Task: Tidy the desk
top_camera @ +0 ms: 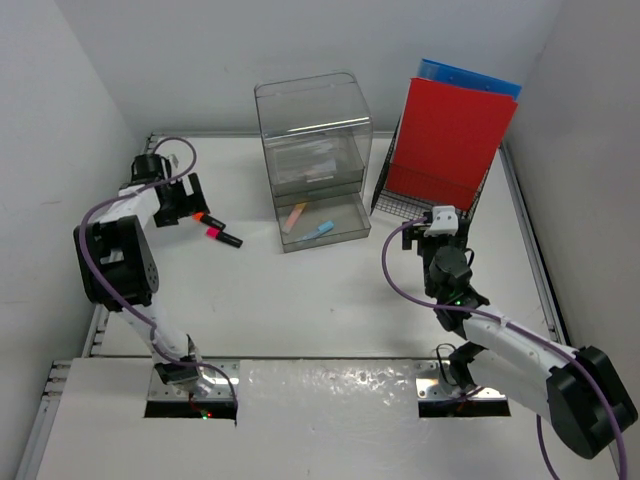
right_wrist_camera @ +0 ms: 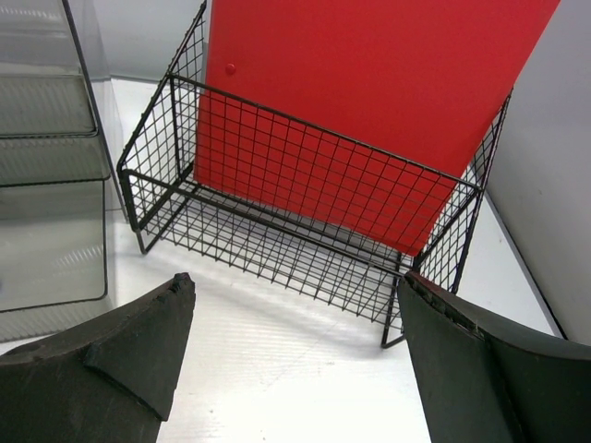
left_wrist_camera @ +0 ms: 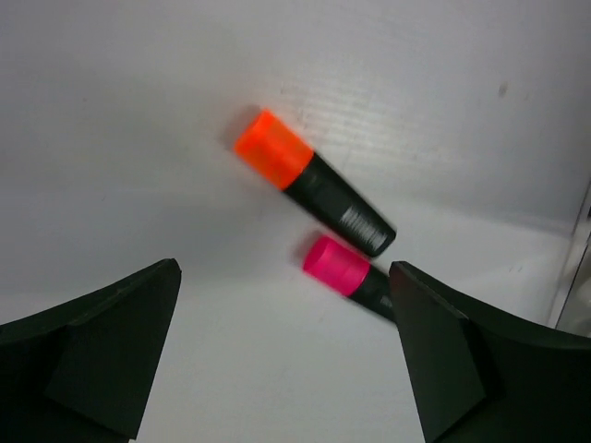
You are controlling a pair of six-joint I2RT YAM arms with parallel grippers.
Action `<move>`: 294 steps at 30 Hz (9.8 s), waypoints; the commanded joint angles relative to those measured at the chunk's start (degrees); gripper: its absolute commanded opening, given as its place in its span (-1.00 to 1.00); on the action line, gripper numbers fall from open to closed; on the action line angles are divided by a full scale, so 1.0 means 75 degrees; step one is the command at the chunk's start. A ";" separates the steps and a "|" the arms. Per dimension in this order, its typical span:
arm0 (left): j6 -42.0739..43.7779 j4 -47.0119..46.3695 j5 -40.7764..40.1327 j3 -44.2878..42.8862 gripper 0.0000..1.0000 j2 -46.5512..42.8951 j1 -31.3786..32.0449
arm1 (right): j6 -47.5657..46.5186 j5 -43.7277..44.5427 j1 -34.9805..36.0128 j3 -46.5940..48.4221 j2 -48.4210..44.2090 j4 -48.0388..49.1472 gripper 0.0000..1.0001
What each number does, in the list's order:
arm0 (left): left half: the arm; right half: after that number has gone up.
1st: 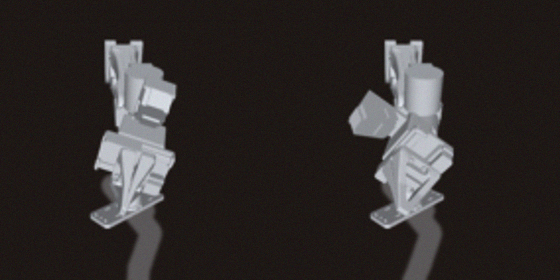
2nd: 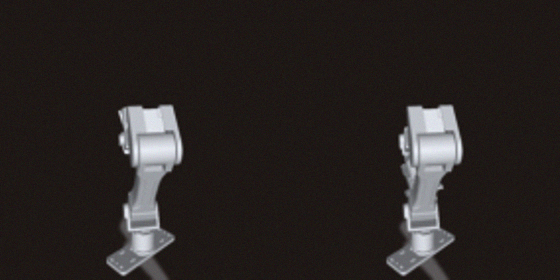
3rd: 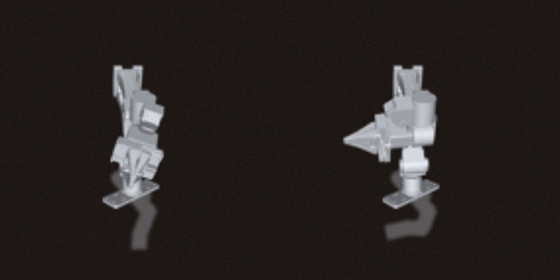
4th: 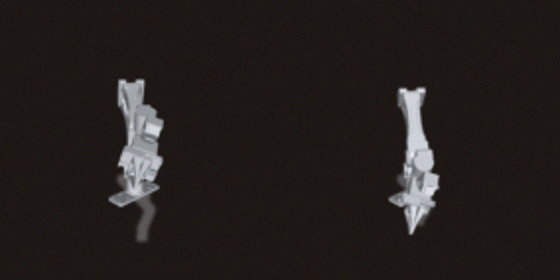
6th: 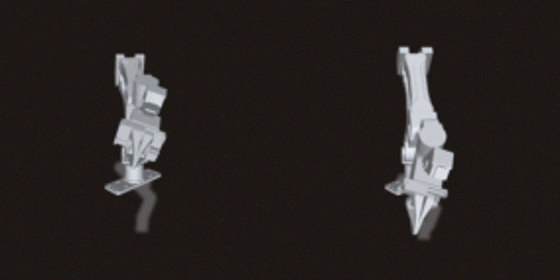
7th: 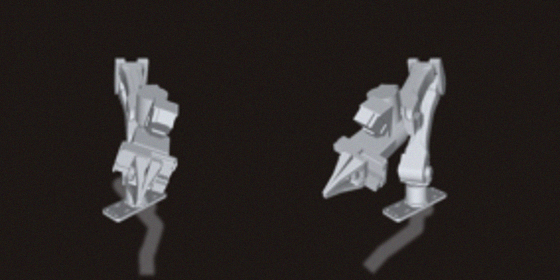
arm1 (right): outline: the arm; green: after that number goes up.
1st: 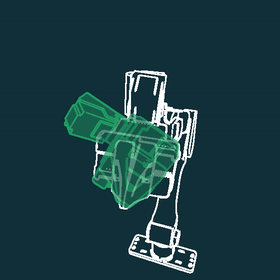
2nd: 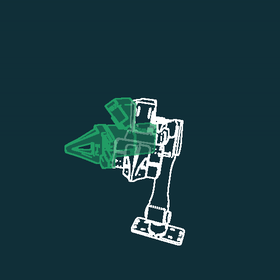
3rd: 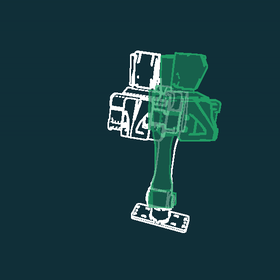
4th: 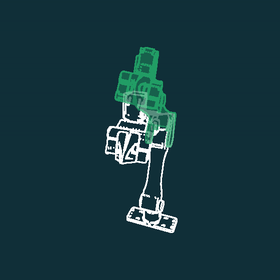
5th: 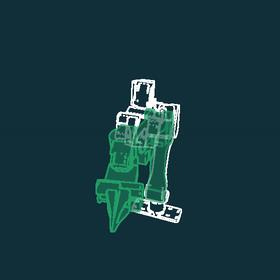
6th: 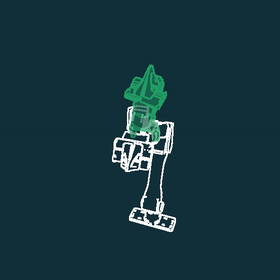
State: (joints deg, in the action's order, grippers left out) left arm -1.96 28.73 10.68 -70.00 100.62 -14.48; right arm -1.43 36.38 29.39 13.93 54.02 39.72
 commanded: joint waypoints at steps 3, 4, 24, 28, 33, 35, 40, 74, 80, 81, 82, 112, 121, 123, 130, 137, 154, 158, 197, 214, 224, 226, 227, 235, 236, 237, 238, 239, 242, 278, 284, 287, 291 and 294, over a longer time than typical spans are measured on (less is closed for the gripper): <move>-0.0759 -0.1275 -0.0274 -0.0277 0.96 0.0646 0.0570 | 0.0132 -0.0058 0.0008 0.0029 -0.0008 0.0153 0.74; -0.0736 -0.1450 -0.0530 -0.0288 0.97 0.0716 0.0803 | 0.0121 -0.0069 0.0019 0.0052 0.0028 0.0129 0.74; -0.0946 -0.1533 -0.0112 -0.0944 -0.32 0.2521 0.1040 | 0.0074 -0.0046 0.0008 0.0088 0.0251 0.0188 0.74; -0.1110 -0.1534 0.0146 -0.1283 -1.00 0.2743 0.1110 | -0.0008 0.0048 0.0008 0.0052 0.0157 0.0200 0.74; -0.1321 -0.1440 0.0905 -0.1740 -1.00 0.2838 0.1181 | -0.0043 0.0083 0.0008 0.0029 0.0040 0.0176 0.74; -0.1321 -0.1335 0.1142 -0.1881 -1.00 0.2605 0.1169 | -0.0055 0.0106 0.0008 0.0017 -0.0007 0.0153 0.75; -0.0854 -0.1265 0.1190 -0.1671 -1.00 0.0817 0.1099 | -0.0079 0.0153 0.0008 -0.0030 -0.0160 0.0141 0.75; 0.4233 0.1233 -0.1481 -0.5925 -0.83 0.3037 0.7450 | -0.0278 0.0997 0.0008 -0.0147 -0.1707 -0.0598 0.79; 0.4409 0.0740 -0.2443 -0.5702 -0.02 0.3307 0.7450 | -0.0360 0.0962 -0.0004 -0.0170 -0.1519 -0.0445 0.79; 0.4374 0.0716 -0.2513 -0.5656 0.08 0.3307 0.7450 | -0.0348 0.0939 -0.0004 -0.0170 -0.1496 -0.0410 0.79; 0.4363 0.0716 -0.2629 -0.5655 0.18 0.3295 0.7450 | -0.0348 0.0938 0.0007 -0.0170 -0.1496 -0.0398 0.79; 0.6131 0.3471 0.0156 -0.1062 0.73 -0.1921 0.2580 | 0.0109 0.0153 -0.0004 -0.0158 -0.1096 -0.0246 0.79; 0.7198 0.1470 0.0275 0.0016 0.74 -0.0257 0.2153 | -0.0008 0.0294 -0.0004 -0.0264 -0.1343 -0.0246 0.79; 0.7245 0.1291 0.0427 -0.0042 0.73 0.0071 0.2153 | -0.0032 0.0294 -0.0004 -0.0229 -0.1343 -0.0257 0.79; 0.7363 0.0401 -0.0003 -0.0030 0.71 0.1032 0.2142 | -0.0079 0.0305 0.0007 -0.0205 -0.1367 -0.0316 0.79; 0.7327 0.0820 0.0158 -0.0066 0.22 0.1772 0.2130 | -0.0114 0.0329 0.0007 -0.0170 -0.1413 -0.0375 0.79; 0.8804 0.4361 0.2197 0.0380 -1.00 -0.1625 0.3241 | 0.0085 0.0223 0.0007 -0.0170 -0.1238 -0.0234 0.79; 0.7238 0.2599 0.2350 -0.0180 -1.00 -0.1990 0.4751 | 0.0109 0.0188 -0.0004 -0.0147 -0.1156 -0.0211 0.79; 0.3777 0.3213 0.0241 -0.6040 0.78 0.0155 0.6478 | 0.1584 -0.3385 -0.0004 0.0708 0.1256 -0.0447 -1.00; 0.3226 0.1209 -0.1939 -0.7612 0.91 0.1560 0.4415 | 0.3612 -0.3761 0.0371 0.2021 0.6624 0.2904 -1.00; 0.3542 0.1115 -0.1857 -0.7355 0.91 0.1889 0.4415 | 0.3625 -0.3550 0.0523 0.3415 0.8137 0.3855 -1.00; 0.3670 0.1114 -0.1881 -0.7249 0.90 0.1900 0.4415 | 0.3543 -0.3480 0.0523 0.3613 0.8231 0.3996 -1.00; 0.3706 0.1115 -0.1881 -0.7214 0.90 0.1901 0.4415 | 0.3542 -0.3456 0.0523 0.3708 0.8301 0.3938 -1.00; 0.3964 0.1115 -0.1740 -0.6816 0.89 0.1784 0.4415 | 0.4689 -0.3573 0.0523 0.5125 0.9226 0.3317 -1.00; 0.3976 0.1103 -0.1717 -0.6781 0.89 0.1772 0.4415 | 0.4969 -0.3597 0.0523 0.5266 0.9343 0.3305 -1.00; 0.3987 0.1126 -0.1682 -0.6734 0.89 0.1772 0.4415 | 0.5042 -0.3574 0.0512 0.5557 0.9565 0.3317 -1.00; 0.3987 0.1126 -0.1658 -0.6710 0.89 0.1760 0.4415 | 0.5077 -0.3539 0.0523 0.5688 0.9648 0.3363 -1.00; 0.3999 0.1126 -0.1635 -0.6698 0.89 0.1772 0.4415 | 0.5078 -0.3376 0.0512 0.5782 0.9719 0.3375 -1.00; 0.4023 0.1138 -0.1600 -0.6640 0.89 0.1772 0.4415 | 0.5066 -0.2884 0.0523 0.6145 0.9848 0.3328 -1.00; 0.3577 0.2217 -0.3123 -0.7347 0.99 -0.0546 0.4194 | 0.1340 -0.0916 0.0864 0.3781 0.2433 -0.4849 0.98; 0.2852 0.1643 -0.1837 -0.4018 0.99 -0.2292 0.2508 | 0.1093 -0.0387 -0.0880 0.3979 0.0557 -0.7558 0.98; 0.2453 0.0953 -0.0348 -0.2577 0.99 -0.2552 0.1406 | 0.1058 -0.0689 -0.2250 0.3662 -0.0100 -0.7663 0.98; 0.2113 -0.0243 -0.0007 -0.0586 0.99 -0.2459 0.1193 | 0.1957 -0.2316 -0.4171 0.3217 -0.0441 -0.6893 0.98; 0.2007 -0.0701 0.0181 0.0095 0.99 -0.2213 0.1192 | 0.2626 -0.2977 -0.5545 0.2842 -0.0277 -0.6492 0.98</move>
State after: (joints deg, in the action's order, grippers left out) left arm 15.81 30.61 6.72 -72.36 84.05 -5.96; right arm 12.19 20.75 -6.81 37.45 50.76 -11.44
